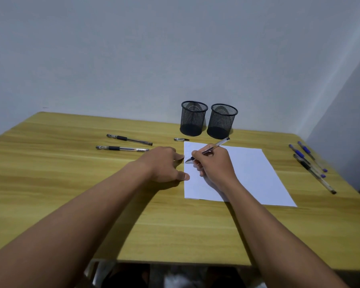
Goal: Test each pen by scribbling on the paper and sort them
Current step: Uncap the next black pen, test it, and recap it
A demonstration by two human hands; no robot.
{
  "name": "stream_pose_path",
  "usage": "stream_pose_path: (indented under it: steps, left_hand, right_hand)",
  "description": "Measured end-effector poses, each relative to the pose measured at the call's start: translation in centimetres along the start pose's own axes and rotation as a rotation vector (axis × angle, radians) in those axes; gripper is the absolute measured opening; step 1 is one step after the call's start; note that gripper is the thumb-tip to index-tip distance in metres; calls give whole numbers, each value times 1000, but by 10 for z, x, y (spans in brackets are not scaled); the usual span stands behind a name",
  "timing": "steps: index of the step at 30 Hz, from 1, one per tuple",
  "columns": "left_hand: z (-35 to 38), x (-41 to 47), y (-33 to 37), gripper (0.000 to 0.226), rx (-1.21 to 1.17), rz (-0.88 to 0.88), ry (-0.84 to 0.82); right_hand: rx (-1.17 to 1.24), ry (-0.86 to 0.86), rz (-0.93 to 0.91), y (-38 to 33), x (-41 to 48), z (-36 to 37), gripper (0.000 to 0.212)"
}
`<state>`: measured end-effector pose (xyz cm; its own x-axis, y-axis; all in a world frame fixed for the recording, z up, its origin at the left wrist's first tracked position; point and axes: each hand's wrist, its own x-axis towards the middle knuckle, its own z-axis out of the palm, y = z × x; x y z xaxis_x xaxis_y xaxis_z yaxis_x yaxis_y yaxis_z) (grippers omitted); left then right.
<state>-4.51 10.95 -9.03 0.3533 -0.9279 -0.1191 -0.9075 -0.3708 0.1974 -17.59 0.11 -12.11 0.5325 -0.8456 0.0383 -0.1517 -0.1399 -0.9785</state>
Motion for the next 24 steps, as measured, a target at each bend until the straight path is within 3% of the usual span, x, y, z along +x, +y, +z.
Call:
stream_pose_path:
  steps: [14, 24]
  left_hand:
    - [-2, 1, -2, 85, -9, 3, -1]
    - [-2, 3, 0, 84, 13, 1, -11]
  right_hand:
    - [-191, 66, -71, 4, 0, -1, 17]
    - [-183, 123, -24, 5, 1, -3, 14]
